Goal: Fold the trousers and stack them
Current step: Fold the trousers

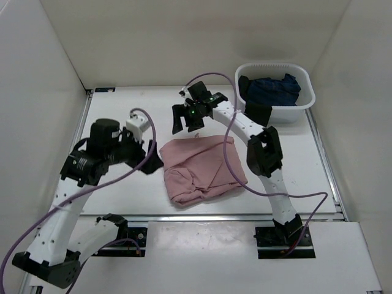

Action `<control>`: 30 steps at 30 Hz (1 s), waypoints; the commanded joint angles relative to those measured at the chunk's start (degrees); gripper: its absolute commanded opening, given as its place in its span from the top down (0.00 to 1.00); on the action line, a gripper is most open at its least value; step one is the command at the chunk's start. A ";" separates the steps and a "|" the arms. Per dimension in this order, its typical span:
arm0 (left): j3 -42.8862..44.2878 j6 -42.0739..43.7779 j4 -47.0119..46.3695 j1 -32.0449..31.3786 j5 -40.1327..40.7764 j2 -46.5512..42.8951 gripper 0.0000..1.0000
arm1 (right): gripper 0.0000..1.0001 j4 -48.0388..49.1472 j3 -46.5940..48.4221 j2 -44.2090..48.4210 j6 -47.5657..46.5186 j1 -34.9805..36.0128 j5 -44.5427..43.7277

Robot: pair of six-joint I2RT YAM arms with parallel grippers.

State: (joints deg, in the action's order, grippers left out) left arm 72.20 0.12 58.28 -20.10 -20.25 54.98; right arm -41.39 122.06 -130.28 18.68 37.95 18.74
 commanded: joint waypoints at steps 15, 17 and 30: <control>-25.87 -0.12 -11.25 -23.67 -2.18 11.90 0.00 | 0.07 0.43 4.94 -8.85 -2.68 3.79 11.49; -29.64 -0.12 -15.88 -26.47 3.43 11.90 0.00 | 0.10 0.96 4.94 -10.25 -2.15 3.79 12.80; -33.36 -0.12 -26.73 -30.88 13.04 16.64 0.33 | 0.40 2.10 3.62 -12.19 -0.40 4.41 12.20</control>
State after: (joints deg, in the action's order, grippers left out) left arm 39.59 -0.27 35.29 -50.50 -9.30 70.81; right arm -41.04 125.43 -142.12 17.76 42.13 29.23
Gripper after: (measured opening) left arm 0.705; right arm 0.620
